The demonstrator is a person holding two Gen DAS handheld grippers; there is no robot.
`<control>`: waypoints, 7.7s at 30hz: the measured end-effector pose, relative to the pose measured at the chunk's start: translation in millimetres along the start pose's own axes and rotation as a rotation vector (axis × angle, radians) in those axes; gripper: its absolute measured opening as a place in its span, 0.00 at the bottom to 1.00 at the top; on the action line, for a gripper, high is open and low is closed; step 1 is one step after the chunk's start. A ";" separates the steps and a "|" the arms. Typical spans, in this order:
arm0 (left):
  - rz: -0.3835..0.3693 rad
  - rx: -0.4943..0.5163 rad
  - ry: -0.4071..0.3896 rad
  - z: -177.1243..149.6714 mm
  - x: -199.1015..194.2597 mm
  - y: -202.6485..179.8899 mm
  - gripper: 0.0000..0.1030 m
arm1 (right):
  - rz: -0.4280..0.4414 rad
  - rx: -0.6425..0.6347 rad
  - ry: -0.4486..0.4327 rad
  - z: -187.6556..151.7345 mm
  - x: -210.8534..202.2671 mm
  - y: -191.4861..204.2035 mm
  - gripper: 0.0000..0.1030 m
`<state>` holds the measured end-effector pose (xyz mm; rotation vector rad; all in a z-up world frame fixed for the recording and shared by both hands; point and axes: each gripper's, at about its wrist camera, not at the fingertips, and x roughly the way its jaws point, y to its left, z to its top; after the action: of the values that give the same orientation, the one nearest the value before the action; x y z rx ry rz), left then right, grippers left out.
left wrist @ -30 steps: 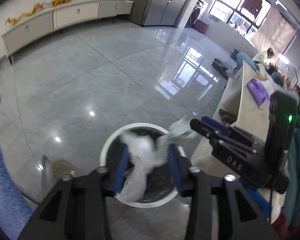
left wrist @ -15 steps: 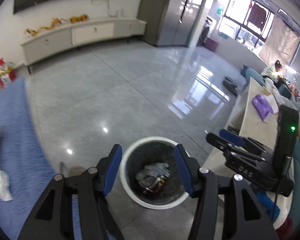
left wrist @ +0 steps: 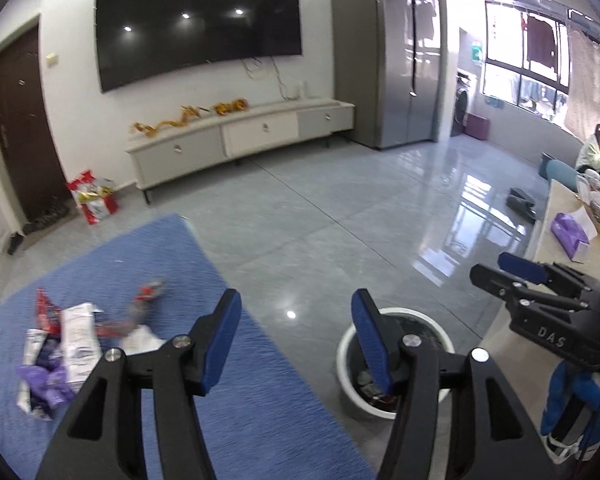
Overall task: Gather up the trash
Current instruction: 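Return to the pile and grasp the white milk-powder bag with the left tool, then grasp the crumpled white tissue with the right tool, then carry the milk-powder bag and tissue to the trash bin and open both tools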
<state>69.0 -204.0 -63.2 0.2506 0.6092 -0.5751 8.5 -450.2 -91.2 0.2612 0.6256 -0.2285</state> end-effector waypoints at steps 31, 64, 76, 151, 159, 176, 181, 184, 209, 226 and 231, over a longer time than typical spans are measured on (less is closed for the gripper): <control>0.232 -0.194 -0.196 -50.0 -125.2 138.8 0.60 | 0.118 -0.285 -0.107 22.8 -70.5 165.2 0.64; 0.290 -0.405 -0.023 -162.8 -127.5 312.8 0.67 | 0.191 -0.364 -0.034 25.1 -43.1 226.1 0.65; 0.231 -0.310 0.101 -163.2 -40.4 317.5 0.67 | 0.198 -0.348 0.113 10.3 39.9 235.4 0.65; 0.121 -0.403 -0.152 -177.1 -210.5 241.0 0.47 | 0.366 -0.395 0.055 -32.1 -59.5 242.0 0.22; 0.086 -0.357 -0.142 -159.5 -201.9 220.0 0.47 | 0.333 -0.341 0.026 -28.1 -64.5 206.4 0.22; -0.261 -0.059 0.025 -54.7 -62.7 69.8 0.47 | 0.049 -0.058 0.024 -21.3 -33.4 13.9 0.22; -0.343 0.029 0.108 -35.4 -6.8 8.1 0.47 | 0.001 0.030 0.053 -31.2 -15.0 -35.0 0.23; -0.368 0.078 0.147 -29.4 23.3 -21.9 0.47 | -0.018 0.077 0.076 -37.9 0.0 -56.8 0.23; -0.388 0.111 0.368 -28.5 167.5 -101.2 0.47 | -0.027 0.177 0.241 -65.6 98.2 -96.4 0.26; -0.418 0.042 0.450 -28.5 205.6 -102.1 0.48 | -0.053 0.200 0.272 -73.5 118.1 -105.8 0.51; -0.424 0.006 0.458 -28.7 205.8 -95.5 0.49 | -0.068 0.209 0.269 -74.8 108.6 -107.6 0.52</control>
<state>138.6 -359.9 -215.2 0.2625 1.1180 -0.9390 22.4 -542.8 -233.4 0.4782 0.8794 -0.3279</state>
